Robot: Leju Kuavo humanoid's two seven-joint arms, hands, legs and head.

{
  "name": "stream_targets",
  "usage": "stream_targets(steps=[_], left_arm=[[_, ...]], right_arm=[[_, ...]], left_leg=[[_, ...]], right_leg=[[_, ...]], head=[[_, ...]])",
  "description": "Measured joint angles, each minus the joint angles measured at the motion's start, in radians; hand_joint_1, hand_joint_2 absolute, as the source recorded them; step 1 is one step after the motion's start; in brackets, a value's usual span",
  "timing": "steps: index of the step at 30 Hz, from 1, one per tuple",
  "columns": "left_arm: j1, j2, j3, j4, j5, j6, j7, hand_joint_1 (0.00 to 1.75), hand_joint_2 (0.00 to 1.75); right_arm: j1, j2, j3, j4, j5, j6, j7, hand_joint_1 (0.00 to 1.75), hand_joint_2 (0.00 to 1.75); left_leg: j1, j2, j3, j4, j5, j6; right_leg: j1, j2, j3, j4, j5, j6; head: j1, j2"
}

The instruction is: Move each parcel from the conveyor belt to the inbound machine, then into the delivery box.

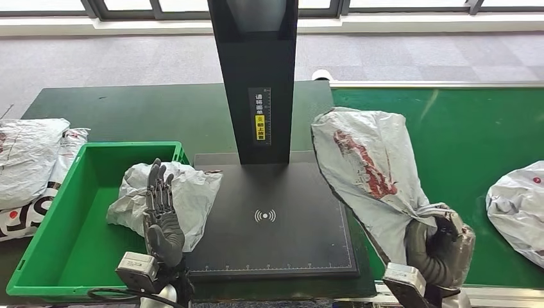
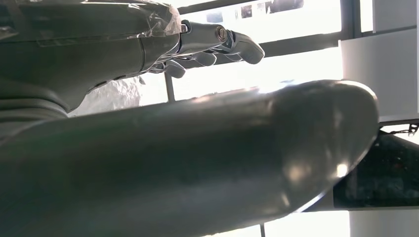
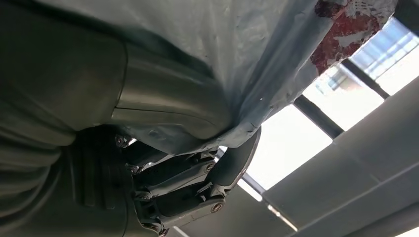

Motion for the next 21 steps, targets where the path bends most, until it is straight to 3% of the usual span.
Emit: stream_targets(steps=[5,11,19,20,21], left_arm=[[-0.006,0.000,-0.001,0.012,0.021,-0.002,0.000,0.00,0.00],[-0.006,0.000,-0.002,0.012,0.076,-0.003,0.000,0.00,0.00],[-0.006,0.000,-0.003,0.009,0.096,-0.002,0.000,0.00,0.00],[-0.006,0.000,-0.003,0.009,0.101,-0.002,0.000,0.00,0.00],[-0.006,0.000,-0.003,0.009,0.108,-0.002,0.000,0.00,0.00]], right_arm=[[-0.038,0.003,0.105,0.066,-0.013,0.116,0.051,1.75,1.75],[-0.129,0.009,0.141,0.257,-0.068,0.211,0.055,1.75,1.75],[-0.206,0.016,0.146,0.457,-0.086,0.227,0.032,1.75,1.75],[-0.209,0.016,0.146,0.467,-0.086,0.230,0.033,1.62,1.75],[-0.213,0.016,0.146,0.477,-0.086,0.234,0.035,1.25,1.75]], left_leg=[[0.000,0.001,0.001,0.000,0.001,0.000],[0.000,0.002,0.002,0.000,0.002,0.000],[0.000,0.000,0.001,0.000,0.002,0.000],[0.000,0.000,0.001,0.000,0.001,0.000],[0.000,0.000,0.001,0.000,0.001,0.000]], right_leg=[[0.000,0.000,0.000,0.000,0.001,0.000],[0.000,0.001,0.001,0.000,0.002,-0.001],[-0.001,0.000,0.001,0.000,0.002,-0.001],[-0.001,0.000,0.001,0.000,0.002,-0.001],[0.000,0.000,0.001,0.000,0.001,-0.001]], head=[[0.000,0.000],[0.000,0.000],[0.000,0.000],[0.000,0.000],[0.000,0.000]])
